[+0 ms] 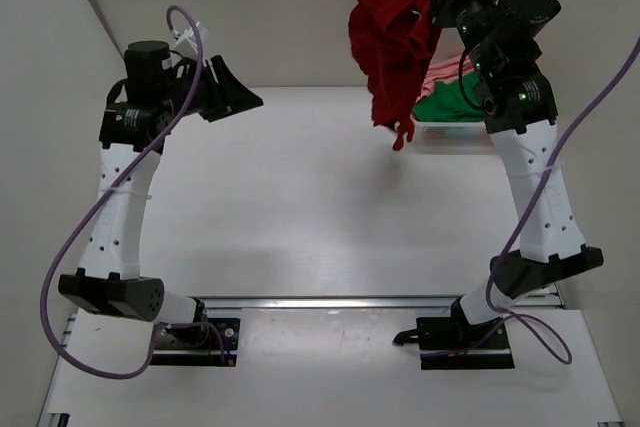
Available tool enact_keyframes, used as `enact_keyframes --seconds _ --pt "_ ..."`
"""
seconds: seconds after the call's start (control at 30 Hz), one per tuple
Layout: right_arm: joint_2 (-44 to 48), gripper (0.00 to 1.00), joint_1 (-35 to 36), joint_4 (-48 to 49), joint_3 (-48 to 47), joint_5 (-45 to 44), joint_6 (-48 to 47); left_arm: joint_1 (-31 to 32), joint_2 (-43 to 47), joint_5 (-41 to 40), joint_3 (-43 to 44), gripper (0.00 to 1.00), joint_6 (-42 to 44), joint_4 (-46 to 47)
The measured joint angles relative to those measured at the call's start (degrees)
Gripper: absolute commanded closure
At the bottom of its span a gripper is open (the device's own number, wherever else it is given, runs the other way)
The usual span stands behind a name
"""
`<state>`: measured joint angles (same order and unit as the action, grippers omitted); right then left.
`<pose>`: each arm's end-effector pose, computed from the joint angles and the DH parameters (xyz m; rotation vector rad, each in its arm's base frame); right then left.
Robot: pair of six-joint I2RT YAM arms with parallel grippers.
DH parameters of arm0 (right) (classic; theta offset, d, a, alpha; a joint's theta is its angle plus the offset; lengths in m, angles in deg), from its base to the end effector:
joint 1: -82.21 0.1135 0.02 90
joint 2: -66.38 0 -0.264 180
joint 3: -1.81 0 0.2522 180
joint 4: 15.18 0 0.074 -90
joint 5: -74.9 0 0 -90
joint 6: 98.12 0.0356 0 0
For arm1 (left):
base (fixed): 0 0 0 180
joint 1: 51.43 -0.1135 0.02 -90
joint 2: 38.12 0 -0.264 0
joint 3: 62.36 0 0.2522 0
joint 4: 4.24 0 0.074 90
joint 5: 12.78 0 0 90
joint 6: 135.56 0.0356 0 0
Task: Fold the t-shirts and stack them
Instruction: Move the tshirt to the center of the board, then flatten out the tshirt
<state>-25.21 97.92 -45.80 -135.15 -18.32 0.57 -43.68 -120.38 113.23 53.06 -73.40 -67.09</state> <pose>0.2994 0.0821 0.5848 -0.0328 1.3204 0.3256 0.2795 -0.0592 0.4621 0.0242 2.1437 -1.0259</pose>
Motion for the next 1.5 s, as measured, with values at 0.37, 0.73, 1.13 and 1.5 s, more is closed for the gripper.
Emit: enact_keyframes --seconds 0.37,0.73,1.13,1.5 --pt "4.07 0.99 10.12 0.02 5.60 -0.26 -0.50 -0.72 13.31 -4.79 -1.81 0.42 0.28 -0.48" --pt "-35.01 0.50 10.03 -29.31 -21.86 3.63 9.44 -0.37 17.55 -13.46 -22.25 0.54 -5.95 -1.38" --pt "-10.47 0.46 -5.86 -30.88 25.11 4.31 10.29 14.43 -4.37 -20.33 -24.74 0.54 -11.50 3.37" --pt "1.27 0.46 -0.61 -25.97 39.41 13.68 7.78 17.18 -24.52 -30.73 -25.46 0.47 -17.73 7.30"
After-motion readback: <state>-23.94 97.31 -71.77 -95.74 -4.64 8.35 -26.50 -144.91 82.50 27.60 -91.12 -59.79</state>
